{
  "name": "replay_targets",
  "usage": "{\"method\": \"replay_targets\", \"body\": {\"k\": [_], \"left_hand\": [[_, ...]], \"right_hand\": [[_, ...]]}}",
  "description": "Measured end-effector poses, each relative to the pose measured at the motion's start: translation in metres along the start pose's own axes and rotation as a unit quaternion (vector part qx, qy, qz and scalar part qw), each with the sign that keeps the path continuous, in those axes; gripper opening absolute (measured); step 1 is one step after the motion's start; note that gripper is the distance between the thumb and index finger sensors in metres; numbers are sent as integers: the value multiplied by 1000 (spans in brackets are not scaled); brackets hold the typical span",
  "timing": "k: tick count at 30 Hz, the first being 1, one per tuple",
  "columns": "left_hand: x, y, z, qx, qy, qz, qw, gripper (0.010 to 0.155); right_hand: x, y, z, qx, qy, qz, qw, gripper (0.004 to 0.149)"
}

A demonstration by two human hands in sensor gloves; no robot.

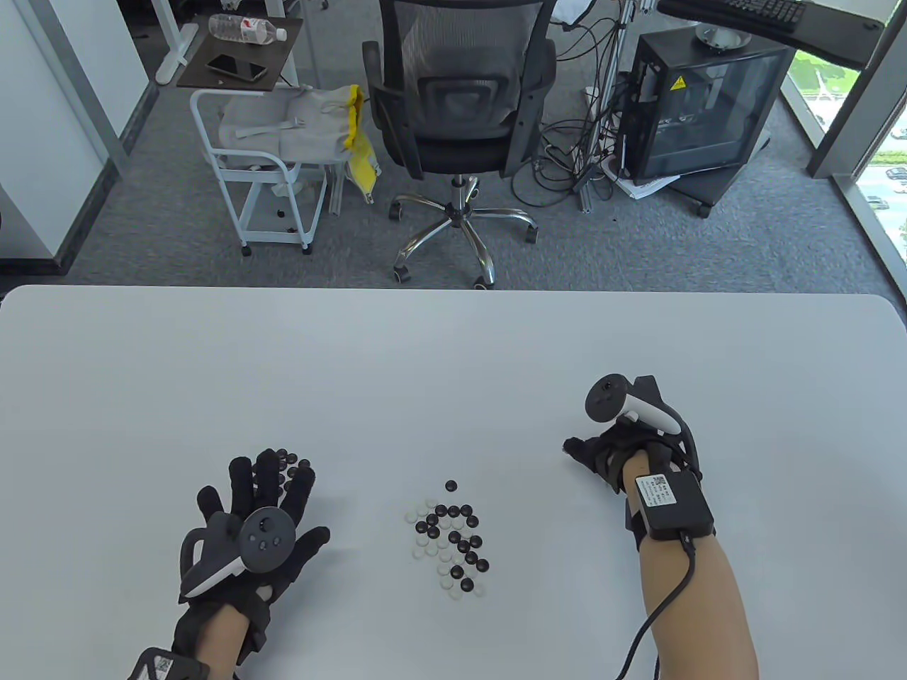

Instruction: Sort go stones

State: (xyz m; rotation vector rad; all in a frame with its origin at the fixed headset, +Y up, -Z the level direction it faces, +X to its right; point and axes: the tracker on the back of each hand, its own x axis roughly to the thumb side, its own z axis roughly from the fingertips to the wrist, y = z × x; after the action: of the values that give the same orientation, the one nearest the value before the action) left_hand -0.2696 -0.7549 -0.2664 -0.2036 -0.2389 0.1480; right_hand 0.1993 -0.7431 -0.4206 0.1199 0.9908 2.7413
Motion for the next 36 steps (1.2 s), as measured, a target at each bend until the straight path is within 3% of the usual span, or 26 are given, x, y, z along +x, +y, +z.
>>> {"method": "replay_targets", "body": {"k": [6, 13, 19, 25, 29, 36], "left_hand": [[0, 0, 0, -2, 1, -1, 1000, 81], [1, 0, 0, -2, 1, -2, 1000, 81], [-1, 0, 1, 1, 1, 2, 1000, 81], [-1, 0, 1, 1, 0, 4, 1000, 81], [-1, 1, 0, 0, 0, 5, 1000, 81], [-1, 0, 1, -3, 0, 4, 1000, 81]], "right_hand": [[60, 6, 9, 17, -111, 44, 993, 70], [146, 42, 15, 56, -239, 111, 963, 70], [184, 73, -1, 97, -266, 133, 950, 72], [190, 74, -29, 104, -222, 136, 960, 72], [184, 64, -40, 76, -192, 129, 970, 73], [130, 26, -59, 41, -67, 84, 993, 74]]}}
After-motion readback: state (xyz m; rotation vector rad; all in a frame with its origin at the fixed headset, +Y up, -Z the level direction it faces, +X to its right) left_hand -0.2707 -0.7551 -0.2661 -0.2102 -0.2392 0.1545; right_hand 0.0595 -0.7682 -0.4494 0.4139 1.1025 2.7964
